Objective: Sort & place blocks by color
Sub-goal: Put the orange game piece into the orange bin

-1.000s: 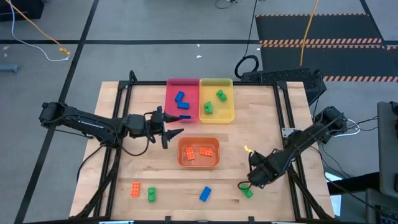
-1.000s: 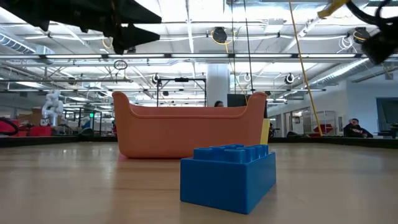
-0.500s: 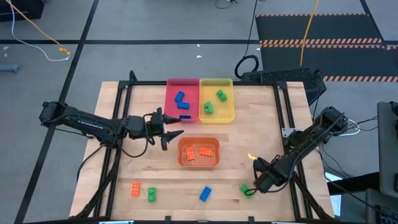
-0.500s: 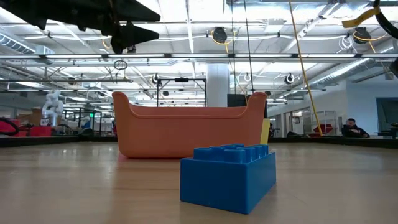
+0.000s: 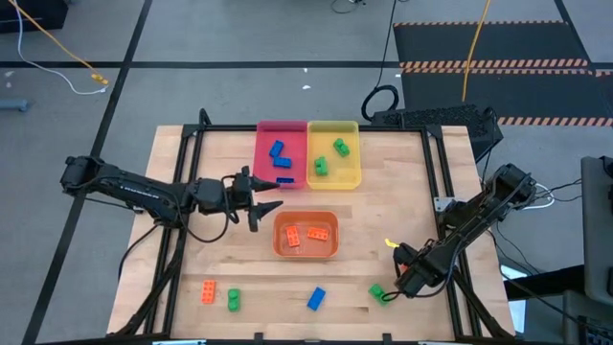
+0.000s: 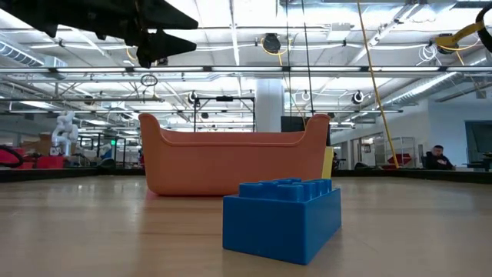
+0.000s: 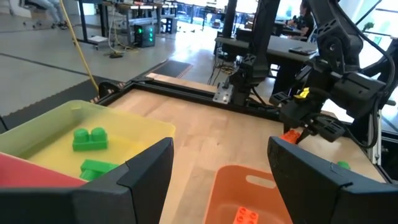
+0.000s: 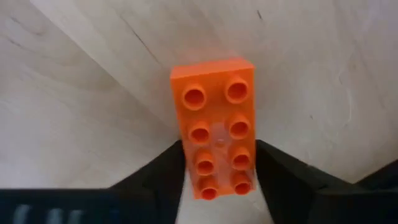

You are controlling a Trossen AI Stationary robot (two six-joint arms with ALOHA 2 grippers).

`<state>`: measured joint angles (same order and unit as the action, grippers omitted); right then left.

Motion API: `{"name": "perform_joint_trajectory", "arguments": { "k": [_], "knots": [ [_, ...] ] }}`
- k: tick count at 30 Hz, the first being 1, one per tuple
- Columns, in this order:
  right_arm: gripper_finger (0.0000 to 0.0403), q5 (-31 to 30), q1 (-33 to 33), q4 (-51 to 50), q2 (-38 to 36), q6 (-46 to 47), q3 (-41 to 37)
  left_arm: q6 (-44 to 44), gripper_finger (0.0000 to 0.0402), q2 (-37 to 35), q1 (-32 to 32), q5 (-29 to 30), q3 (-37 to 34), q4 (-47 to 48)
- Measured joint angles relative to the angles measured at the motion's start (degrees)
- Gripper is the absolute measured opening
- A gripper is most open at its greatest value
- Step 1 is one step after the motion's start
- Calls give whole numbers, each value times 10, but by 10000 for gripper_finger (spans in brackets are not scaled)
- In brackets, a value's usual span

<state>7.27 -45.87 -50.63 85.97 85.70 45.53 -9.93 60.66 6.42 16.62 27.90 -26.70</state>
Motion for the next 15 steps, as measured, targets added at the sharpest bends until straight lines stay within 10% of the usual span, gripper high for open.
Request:
{"name": "perform_joint_trajectory", "arguments": {
  "k": [8, 15],
  "knots": [
    [131, -26, 6, -19, -12, -25, 6, 0, 260, 0, 0, 0, 0, 0],
    [131, -176, 63, -35, -46, -143, 105, 0, 260, 0, 0, 11, 0, -1]
  ]
}}
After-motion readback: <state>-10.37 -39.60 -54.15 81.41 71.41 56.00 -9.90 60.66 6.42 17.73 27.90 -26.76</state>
